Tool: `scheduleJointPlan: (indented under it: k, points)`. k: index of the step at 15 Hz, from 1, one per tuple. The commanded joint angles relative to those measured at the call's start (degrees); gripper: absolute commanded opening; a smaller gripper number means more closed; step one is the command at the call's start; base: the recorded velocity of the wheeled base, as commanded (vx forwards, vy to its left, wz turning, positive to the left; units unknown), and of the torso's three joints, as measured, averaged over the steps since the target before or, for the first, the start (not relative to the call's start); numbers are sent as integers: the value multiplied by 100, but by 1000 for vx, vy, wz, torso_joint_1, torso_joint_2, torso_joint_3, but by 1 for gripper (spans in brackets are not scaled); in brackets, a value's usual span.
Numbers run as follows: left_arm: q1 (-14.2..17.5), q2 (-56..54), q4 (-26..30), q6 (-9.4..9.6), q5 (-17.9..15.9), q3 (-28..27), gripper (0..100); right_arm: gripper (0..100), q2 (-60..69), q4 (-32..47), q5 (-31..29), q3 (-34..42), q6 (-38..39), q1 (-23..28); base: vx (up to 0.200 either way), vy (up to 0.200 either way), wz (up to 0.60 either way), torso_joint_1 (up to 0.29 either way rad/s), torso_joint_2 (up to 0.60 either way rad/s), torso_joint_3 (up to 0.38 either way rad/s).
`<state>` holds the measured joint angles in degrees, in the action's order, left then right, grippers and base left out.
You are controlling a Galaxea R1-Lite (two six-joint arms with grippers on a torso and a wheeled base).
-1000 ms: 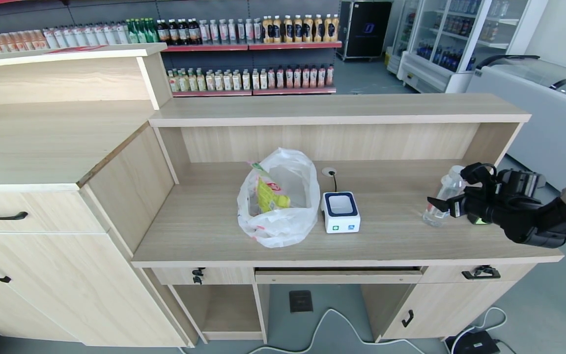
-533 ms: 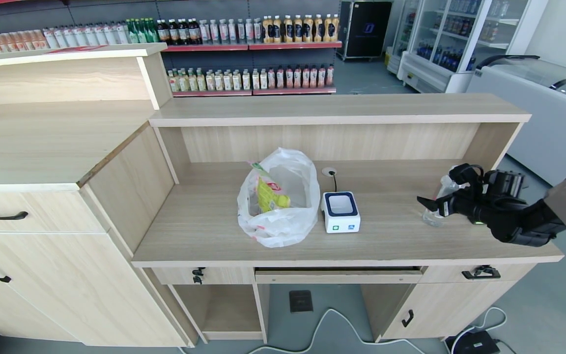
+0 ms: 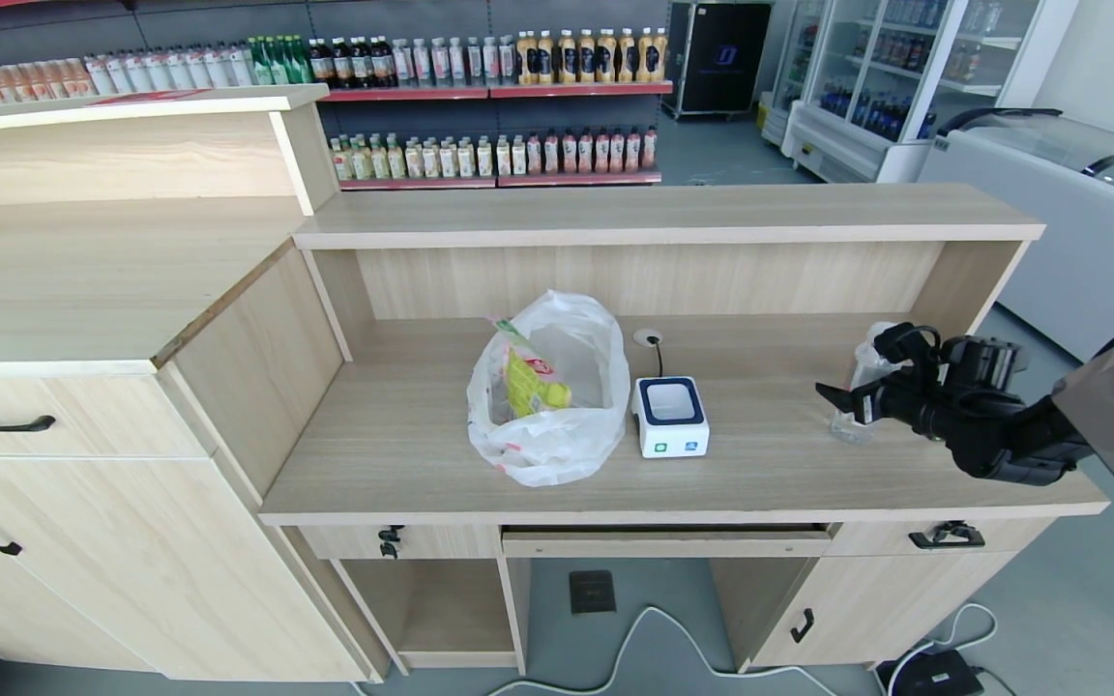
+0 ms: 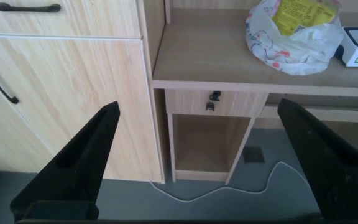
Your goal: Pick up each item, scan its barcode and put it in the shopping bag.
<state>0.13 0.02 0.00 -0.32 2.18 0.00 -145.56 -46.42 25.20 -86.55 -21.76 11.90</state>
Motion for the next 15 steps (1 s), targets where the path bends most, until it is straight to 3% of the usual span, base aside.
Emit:
scheduleJointPlan:
  k: [1, 11, 15]
  points:
    - [4, -2, 0, -3, 2, 0, 100, 0, -8, -7, -6, 16, -4, -3, 0, 0, 0, 0, 0, 0]
    - [4, -2, 0, -3, 2, 0, 100, 0, 203, -7, 3, 86, 155, 181, 0, 0, 0, 0, 0, 0]
    - [4, -2, 0, -3, 2, 0, 100, 0, 1143, 177, 328, 648, 1104, 181, 0, 0, 0, 0, 0, 0]
